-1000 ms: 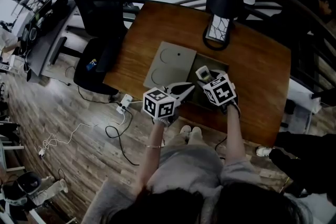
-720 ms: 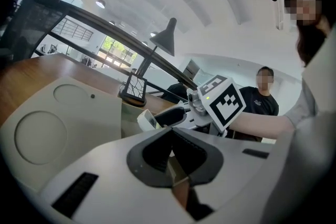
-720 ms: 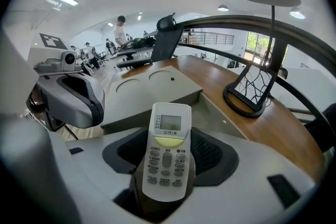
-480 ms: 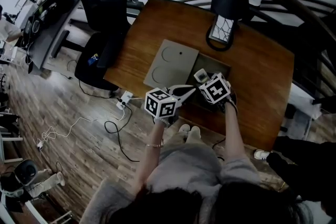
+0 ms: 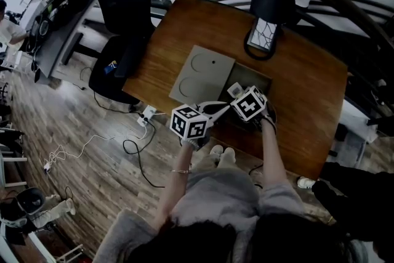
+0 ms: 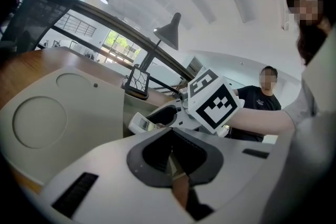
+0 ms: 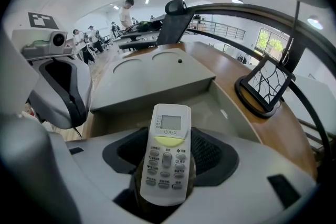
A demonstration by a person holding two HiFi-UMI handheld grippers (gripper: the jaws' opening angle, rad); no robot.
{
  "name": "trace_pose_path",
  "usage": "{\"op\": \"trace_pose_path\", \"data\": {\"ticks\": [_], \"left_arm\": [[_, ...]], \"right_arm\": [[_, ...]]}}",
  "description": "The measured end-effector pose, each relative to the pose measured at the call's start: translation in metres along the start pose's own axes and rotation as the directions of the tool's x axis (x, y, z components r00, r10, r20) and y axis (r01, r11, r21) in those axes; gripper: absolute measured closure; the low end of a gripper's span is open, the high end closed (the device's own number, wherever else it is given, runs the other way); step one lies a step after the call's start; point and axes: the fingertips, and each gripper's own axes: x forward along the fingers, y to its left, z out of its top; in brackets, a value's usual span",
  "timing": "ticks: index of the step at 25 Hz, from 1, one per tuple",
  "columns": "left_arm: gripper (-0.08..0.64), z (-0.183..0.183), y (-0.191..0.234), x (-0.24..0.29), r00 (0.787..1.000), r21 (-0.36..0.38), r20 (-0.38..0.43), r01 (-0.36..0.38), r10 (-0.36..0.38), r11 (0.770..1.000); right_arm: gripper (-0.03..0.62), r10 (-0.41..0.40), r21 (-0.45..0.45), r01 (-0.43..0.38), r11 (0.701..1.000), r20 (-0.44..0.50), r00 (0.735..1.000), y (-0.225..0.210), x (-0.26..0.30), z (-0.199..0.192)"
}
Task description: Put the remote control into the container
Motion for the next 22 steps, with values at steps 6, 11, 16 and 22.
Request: {"op": "trace_pose_path", "data": {"ticks": [6, 11, 16, 22], "left_arm": [[0.557, -0.0018, 0.0016, -0.0003, 1.0, -0.002, -0.007, -0.001, 0.001, 1.0], [0.557, -0.0032, 0.0017, 0.0, 1.0, -0.004, -0.013, -0.005, 0.004, 1.0], [0.557, -0.0033, 0.0024, -0.0016, 1.0, -0.003, -0.012, -0.011, 0.011, 1.0], [0.557, -0.0027, 0.0013, -0.0038, 1.0, -0.001, -0.006, -0.017, 0.017, 1.0]], "right_arm": [[0.339, 0.003, -0.007, -0.004, 1.0, -0.032, 0.999, 0.003, 0.0046, -0.0039], [0.339, -0.026, -0.015, 0.026, 1.0, -0.034, 0.999, -0.0016, 0.0073, -0.0047], [0.339, -0.034, -0.022, 0.034, 0.999, -0.032, 0.999, -0.0015, 0.0068, -0.0036], [0.339, -0.039, -0.024, 0.038, 0.999, -0.032, 0.999, -0.0018, 0.0071, -0.0052]]}}
